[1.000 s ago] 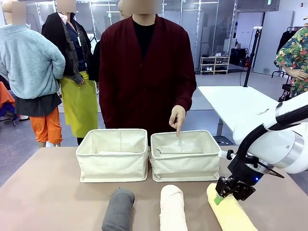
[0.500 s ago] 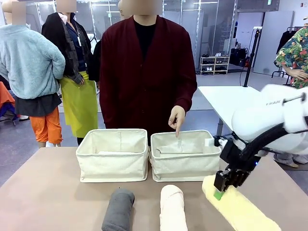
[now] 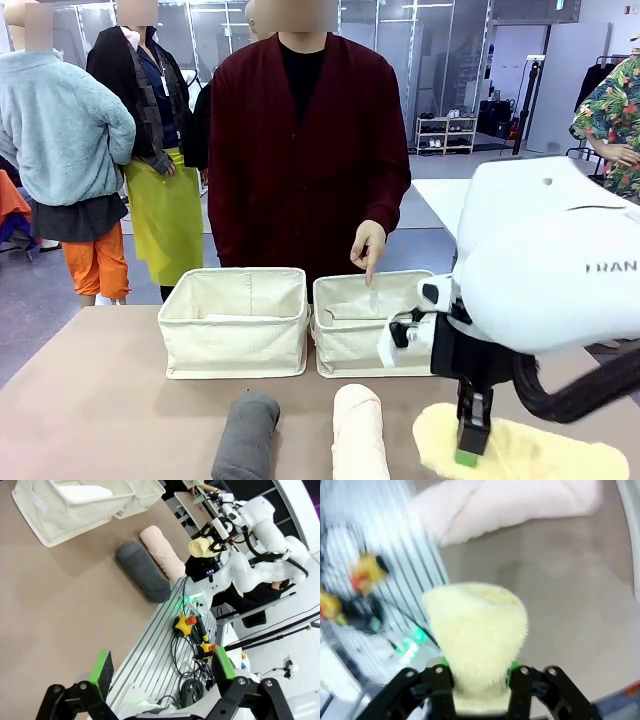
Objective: Divide the towels into two baskets.
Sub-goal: Pick up one hotel-folded towel from the bottom of the table and place it in the Fabric basket indicated by the person.
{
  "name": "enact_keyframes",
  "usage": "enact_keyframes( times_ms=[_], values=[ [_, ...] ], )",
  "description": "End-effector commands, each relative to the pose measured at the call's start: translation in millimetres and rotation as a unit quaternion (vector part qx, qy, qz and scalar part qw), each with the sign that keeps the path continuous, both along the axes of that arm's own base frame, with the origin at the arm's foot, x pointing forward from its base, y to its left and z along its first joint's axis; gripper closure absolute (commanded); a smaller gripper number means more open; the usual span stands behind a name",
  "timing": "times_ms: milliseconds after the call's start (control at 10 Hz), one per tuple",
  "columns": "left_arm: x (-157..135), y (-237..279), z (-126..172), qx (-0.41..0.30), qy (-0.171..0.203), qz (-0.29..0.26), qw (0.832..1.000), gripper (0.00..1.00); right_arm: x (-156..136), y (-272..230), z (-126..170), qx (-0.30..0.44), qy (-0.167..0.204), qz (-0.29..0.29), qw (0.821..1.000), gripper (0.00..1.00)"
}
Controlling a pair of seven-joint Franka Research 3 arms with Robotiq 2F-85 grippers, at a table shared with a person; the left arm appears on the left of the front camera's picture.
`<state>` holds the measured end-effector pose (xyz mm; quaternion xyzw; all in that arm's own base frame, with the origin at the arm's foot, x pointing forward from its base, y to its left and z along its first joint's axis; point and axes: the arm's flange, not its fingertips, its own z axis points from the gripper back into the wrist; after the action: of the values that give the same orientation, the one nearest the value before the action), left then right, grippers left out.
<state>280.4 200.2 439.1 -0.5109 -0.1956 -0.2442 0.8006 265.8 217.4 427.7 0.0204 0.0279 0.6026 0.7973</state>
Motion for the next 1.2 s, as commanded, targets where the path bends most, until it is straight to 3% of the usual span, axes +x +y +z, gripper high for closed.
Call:
enact_keyframes(
  times_ms=[0,400,500,700,800,1100],
  values=[
    [-4,1,0,-0.007,-0.007,-0.004,1.000,0.00,2,-21,-7,-0.013,-0.006,0.088,0.996,1.00],
    [-4,1,0,-0.007,-0.007,-0.004,1.000,0.00,2,-3,-4,-0.011,0.000,0.055,0.998,1.00],
    [-4,1,0,-0.007,-0.007,-0.004,1.000,0.00,7,-11,-3,-0.006,0.002,0.076,0.997,0.63],
    [-4,1,0,-0.007,-0.007,-0.004,1.000,0.00,1,-12,15,-0.041,-0.090,0.154,0.983,0.63],
    [-4,1,0,-0.007,-0.007,-0.004,1.000,0.00,14,-4,32,-0.046,-0.111,0.170,0.978,0.63],
    [-4,1,0,-0.007,-0.007,-0.004,1.000,0.00,55,26,93,-0.064,-0.112,0.240,0.962,0.63]
  ],
)
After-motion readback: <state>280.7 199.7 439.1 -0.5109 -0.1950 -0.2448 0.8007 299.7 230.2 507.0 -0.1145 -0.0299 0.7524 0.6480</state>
